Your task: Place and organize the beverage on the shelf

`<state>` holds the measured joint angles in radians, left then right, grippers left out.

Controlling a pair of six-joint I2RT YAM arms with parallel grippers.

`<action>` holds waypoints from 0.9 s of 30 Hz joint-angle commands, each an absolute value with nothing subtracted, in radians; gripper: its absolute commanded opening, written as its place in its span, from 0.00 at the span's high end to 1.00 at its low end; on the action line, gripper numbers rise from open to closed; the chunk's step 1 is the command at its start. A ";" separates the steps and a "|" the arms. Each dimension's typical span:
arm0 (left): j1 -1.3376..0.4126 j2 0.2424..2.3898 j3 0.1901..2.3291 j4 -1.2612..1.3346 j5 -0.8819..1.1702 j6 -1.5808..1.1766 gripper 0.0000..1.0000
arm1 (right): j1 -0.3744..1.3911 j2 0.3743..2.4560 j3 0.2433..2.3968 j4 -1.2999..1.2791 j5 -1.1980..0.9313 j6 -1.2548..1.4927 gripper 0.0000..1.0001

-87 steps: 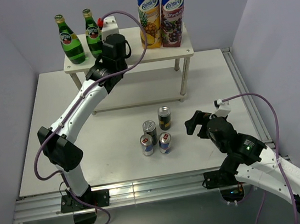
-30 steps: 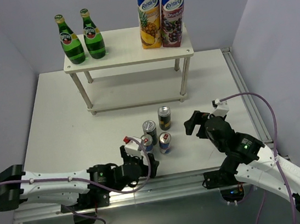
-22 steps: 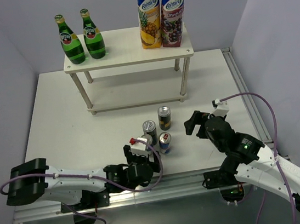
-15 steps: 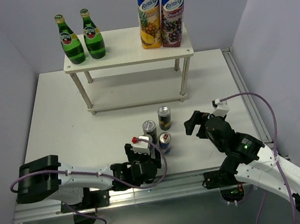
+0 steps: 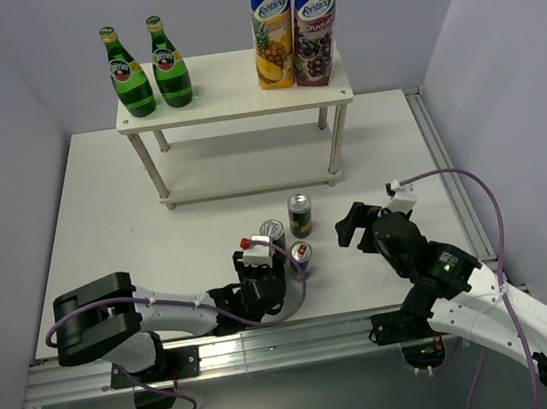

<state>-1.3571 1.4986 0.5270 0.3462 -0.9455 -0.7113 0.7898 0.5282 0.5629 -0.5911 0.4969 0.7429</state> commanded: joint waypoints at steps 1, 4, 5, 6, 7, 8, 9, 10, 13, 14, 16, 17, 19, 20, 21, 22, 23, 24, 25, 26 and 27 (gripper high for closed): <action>-1.321 1.505 0.526 0.440 -0.928 -0.664 0.36 | 0.796 0.537 0.569 -0.565 0.520 0.746 0.00; -1.301 1.494 0.535 0.402 -0.925 -0.666 0.69 | 0.798 0.541 0.569 -0.563 0.520 0.744 0.00; -1.301 1.485 0.538 0.387 -0.928 -0.672 0.76 | 0.798 0.545 0.569 -0.564 0.520 0.744 0.00; -1.301 1.458 0.543 0.335 -0.933 -0.678 0.82 | 0.798 0.549 0.571 -0.565 0.522 0.744 0.00; -1.301 1.436 0.548 0.301 -0.945 -0.687 0.91 | 0.798 0.551 0.572 -0.565 0.522 0.744 0.00; -1.301 1.415 0.554 0.249 -0.954 -0.715 0.95 | 0.798 0.551 0.572 -0.565 0.522 0.744 0.00; -1.301 1.361 0.560 0.203 -0.963 -0.725 0.99 | 0.796 0.551 0.571 -0.566 0.522 0.745 0.00; -1.301 1.332 0.571 0.101 -0.988 -0.738 1.00 | 0.796 0.548 0.569 -0.565 0.522 0.746 0.00; -1.299 1.211 0.574 -0.039 -1.034 -0.759 1.00 | 0.798 0.535 0.566 -0.558 0.520 0.742 0.00; -1.296 1.183 0.572 -0.051 -1.055 -0.737 1.00 | 0.798 0.532 0.565 -0.557 0.519 0.741 0.00; -1.258 1.109 0.569 -0.060 -1.052 -0.701 1.00 | 0.798 0.534 0.564 -0.555 0.518 0.739 0.00; -1.238 1.089 0.568 -0.043 -1.046 -0.646 1.00 | 0.798 0.535 0.563 -0.555 0.520 0.741 0.00; -1.169 1.043 0.566 -0.023 -1.028 -0.592 1.00 | 0.798 0.538 0.566 -0.557 0.517 0.741 0.00; -1.146 1.020 0.568 -0.009 -1.022 -0.545 1.00 | 0.798 0.535 0.566 -0.558 0.515 0.741 0.00; -1.120 1.013 0.571 0.032 -0.990 -0.522 1.00 | 0.796 0.531 0.565 -0.558 0.515 0.742 0.00; -1.064 1.008 0.575 0.053 -0.971 -0.496 1.00 | 0.796 0.525 0.560 -0.555 0.514 0.739 0.00; -1.036 1.011 0.578 0.073 -0.951 -0.458 1.00 | 0.798 0.511 0.558 -0.554 0.514 0.741 0.00; -1.004 1.017 0.589 0.115 -0.912 -0.440 1.00 | 0.798 0.505 0.557 -0.554 0.512 0.739 0.00; -0.942 1.026 0.598 0.130 -0.882 -0.430 1.00 | 0.796 0.500 0.552 -0.549 0.512 0.738 0.00; -0.911 1.057 0.610 0.136 -0.852 -0.425 1.00 | 0.798 0.497 0.551 -0.548 0.511 0.738 0.00; -0.878 1.078 0.644 0.149 -0.812 -0.420 1.00 | 0.796 0.499 0.552 -0.549 0.511 0.735 0.00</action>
<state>-0.9592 1.0454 0.5430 0.0189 -0.9096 -0.5041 0.7895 0.5102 0.5613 -0.5880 0.4961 0.7418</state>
